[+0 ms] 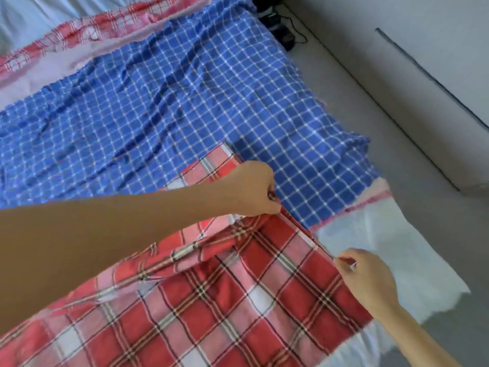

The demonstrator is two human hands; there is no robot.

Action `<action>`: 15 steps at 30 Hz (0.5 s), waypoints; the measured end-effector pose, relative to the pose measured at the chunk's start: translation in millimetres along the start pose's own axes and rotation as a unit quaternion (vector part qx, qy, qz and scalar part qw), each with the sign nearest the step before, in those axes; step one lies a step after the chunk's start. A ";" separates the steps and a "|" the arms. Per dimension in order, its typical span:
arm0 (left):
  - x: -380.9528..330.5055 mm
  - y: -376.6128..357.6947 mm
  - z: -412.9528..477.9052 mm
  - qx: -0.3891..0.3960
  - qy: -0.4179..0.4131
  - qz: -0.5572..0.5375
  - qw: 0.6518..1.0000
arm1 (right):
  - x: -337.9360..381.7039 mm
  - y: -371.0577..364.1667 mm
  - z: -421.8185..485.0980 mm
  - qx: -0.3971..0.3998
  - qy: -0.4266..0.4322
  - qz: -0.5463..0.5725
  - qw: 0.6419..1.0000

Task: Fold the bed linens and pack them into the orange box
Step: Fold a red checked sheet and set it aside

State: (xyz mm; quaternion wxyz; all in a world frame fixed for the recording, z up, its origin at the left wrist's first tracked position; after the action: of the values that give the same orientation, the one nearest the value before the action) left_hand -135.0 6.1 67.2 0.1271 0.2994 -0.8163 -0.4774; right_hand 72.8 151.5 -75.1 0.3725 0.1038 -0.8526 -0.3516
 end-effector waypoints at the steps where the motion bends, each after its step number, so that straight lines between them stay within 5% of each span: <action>1: -26.3 -9.0 -3.9 0.016 -0.015 -0.008 1.000 | -21.6 7.7 -14.6 -0.002 -0.022 -0.007 1.000; 5: -98.7 -56.2 -18.1 0.039 -0.012 -0.068 0.997 | -87.2 19.5 -54.0 -0.023 -0.087 0.012 0.996; 9: -143.3 -97.3 -12.2 0.001 0.084 -0.135 0.987 | -132.8 8.1 -70.0 -0.051 -0.131 0.055 0.988; 15: -155.1 -147.8 -18.5 -0.012 0.222 -0.218 0.950 | -110.7 -9.0 -57.4 -0.140 -0.095 0.086 0.982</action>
State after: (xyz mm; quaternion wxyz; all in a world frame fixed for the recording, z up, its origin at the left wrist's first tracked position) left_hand 50.7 33.8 -37.7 0.2015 0.5669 -0.6768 -0.4243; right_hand 190.2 163.5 -116.1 0.3292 -0.0571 -0.8321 -0.4427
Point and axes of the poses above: each hand's wrist, its own z-axis towards the middle knuckle, its own y-axis out of the back of the hand, x = y × z, the point moved 3 cm from there along z, towards the middle knuckle, and after that the axes turned 15 degrees about z, right-handed, at the moved point
